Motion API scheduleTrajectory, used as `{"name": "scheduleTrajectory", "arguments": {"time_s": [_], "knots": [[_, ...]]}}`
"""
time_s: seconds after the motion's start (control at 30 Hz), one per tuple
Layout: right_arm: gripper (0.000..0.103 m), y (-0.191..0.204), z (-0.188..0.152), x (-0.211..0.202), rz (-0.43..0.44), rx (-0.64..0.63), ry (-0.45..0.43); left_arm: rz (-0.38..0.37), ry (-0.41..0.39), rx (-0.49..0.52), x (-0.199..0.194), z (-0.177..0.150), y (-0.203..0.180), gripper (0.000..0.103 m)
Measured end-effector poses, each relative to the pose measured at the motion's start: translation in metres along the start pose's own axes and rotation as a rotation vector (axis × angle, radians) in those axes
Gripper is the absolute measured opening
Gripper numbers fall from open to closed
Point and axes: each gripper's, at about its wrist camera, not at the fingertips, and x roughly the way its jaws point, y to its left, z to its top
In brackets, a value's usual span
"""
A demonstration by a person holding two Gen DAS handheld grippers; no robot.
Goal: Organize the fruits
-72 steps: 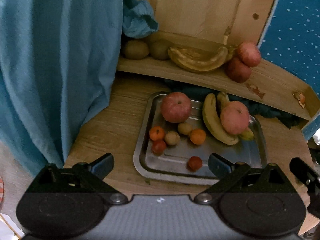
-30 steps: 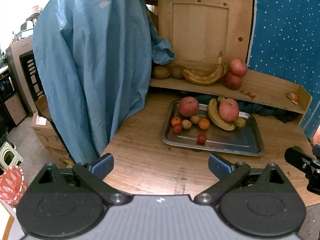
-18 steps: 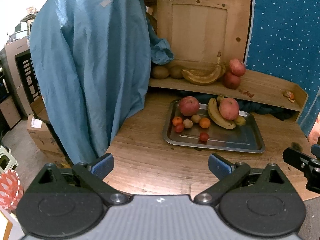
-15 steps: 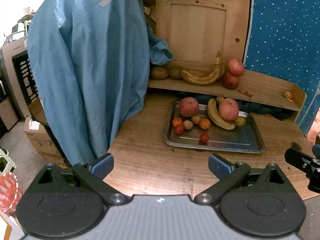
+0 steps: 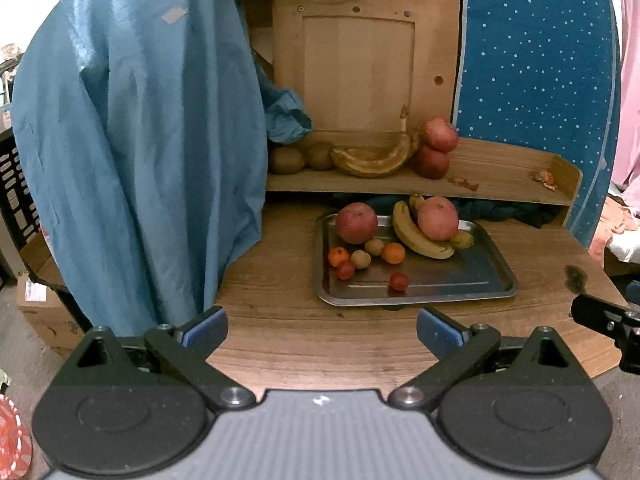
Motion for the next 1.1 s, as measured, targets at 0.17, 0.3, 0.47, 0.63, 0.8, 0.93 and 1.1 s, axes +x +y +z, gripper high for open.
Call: {"name": "scheduleTrajectory", "arguments": {"time_s": [0.17, 0.3, 0.47, 0.63, 0.8, 0.93, 1.1], "knots": [[0.102, 0.011, -0.003, 0.001, -0.017, -0.009, 0.008, -0.002, 0.004, -0.004, 0.002, -0.004, 0.011, 0.103], [0.102, 0.018, -0.007, 0.002, -0.017, -0.017, 0.028, -0.008, 0.023, -0.003, 0.003, -0.007, 0.015, 0.103], [0.102, 0.023, -0.007, 0.001, -0.019, -0.027, 0.035, -0.021, 0.026, -0.002, 0.002, -0.009, 0.017, 0.103], [0.102, 0.024, -0.008, 0.002, -0.021, -0.03, 0.038, -0.022, 0.028, -0.001, 0.002, -0.01, 0.018, 0.103], [0.102, 0.025, -0.008, 0.002, -0.02, -0.033, 0.038, -0.023, 0.027, -0.002, 0.001, -0.011, 0.02, 0.103], [0.102, 0.024, -0.007, 0.001, -0.016, -0.039, 0.041, -0.022, 0.027, -0.001, 0.001, -0.011, 0.02, 0.103], [0.102, 0.024, -0.007, 0.001, -0.017, -0.039, 0.04, -0.017, 0.026, -0.002, 0.0, -0.013, 0.022, 0.103]]}}
